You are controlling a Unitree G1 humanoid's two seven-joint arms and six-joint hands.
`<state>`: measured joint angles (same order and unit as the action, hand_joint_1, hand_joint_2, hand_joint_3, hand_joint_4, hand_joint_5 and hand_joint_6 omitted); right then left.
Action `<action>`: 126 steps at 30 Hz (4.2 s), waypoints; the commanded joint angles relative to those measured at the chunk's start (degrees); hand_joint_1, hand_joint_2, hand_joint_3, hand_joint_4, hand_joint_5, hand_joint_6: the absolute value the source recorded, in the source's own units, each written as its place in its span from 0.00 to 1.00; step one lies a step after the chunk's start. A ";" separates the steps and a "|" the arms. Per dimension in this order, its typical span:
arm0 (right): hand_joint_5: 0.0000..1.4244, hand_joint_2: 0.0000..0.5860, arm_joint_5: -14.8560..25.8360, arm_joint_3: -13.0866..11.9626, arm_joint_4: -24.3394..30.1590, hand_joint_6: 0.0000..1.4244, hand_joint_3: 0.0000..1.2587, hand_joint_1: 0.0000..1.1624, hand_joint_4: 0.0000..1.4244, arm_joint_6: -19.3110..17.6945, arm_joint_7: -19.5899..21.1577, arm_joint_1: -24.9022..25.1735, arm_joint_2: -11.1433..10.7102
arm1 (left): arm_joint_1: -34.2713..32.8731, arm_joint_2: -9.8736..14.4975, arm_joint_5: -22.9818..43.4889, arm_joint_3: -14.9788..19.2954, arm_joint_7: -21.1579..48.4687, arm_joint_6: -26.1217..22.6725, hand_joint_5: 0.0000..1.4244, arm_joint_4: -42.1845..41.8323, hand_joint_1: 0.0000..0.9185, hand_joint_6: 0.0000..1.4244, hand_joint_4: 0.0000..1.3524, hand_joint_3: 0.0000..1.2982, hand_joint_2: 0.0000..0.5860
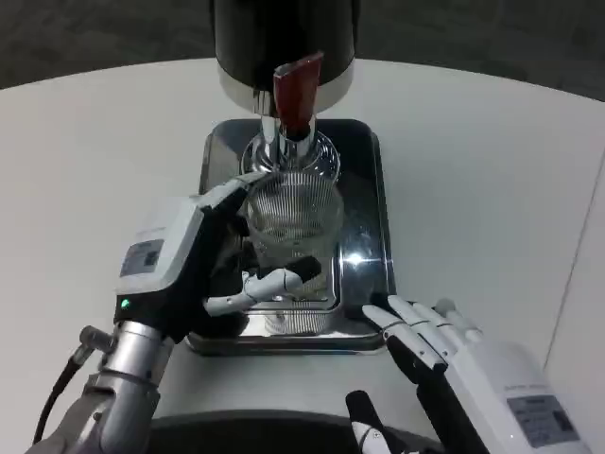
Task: Grasp the cup under the faucet to collect the drink, then remove the cup.
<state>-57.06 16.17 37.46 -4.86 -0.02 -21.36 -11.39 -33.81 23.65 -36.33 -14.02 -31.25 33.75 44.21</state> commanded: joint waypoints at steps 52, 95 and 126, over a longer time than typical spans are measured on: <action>0.10 0.87 -5.63 2.46 4.09 0.13 0.16 0.35 0.08 5.37 0.92 -3.26 6.30 | -3.80 5.22 57.66 20.66 70.67 -22.05 0.03 -40.35 0.00 0.01 0.00 0.00 0.32; 0.00 0.54 3.91 0.34 -0.25 0.11 0.00 0.41 0.00 16.56 -3.80 3.86 14.74 | 1.90 13.56 40.96 14.58 75.06 -8.47 0.07 -48.96 0.00 0.04 0.00 0.00 0.29; 0.00 0.35 18.92 -0.74 -25.18 0.03 0.00 0.53 0.00 12.55 5.38 27.80 12.49 | 7.69 16.19 39.97 17.03 71.15 -13.70 0.07 -57.27 0.00 0.04 0.00 0.00 0.31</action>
<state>-38.92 14.91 13.66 8.80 4.41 5.21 1.37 -27.74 38.43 3.93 3.32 38.77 20.43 -12.42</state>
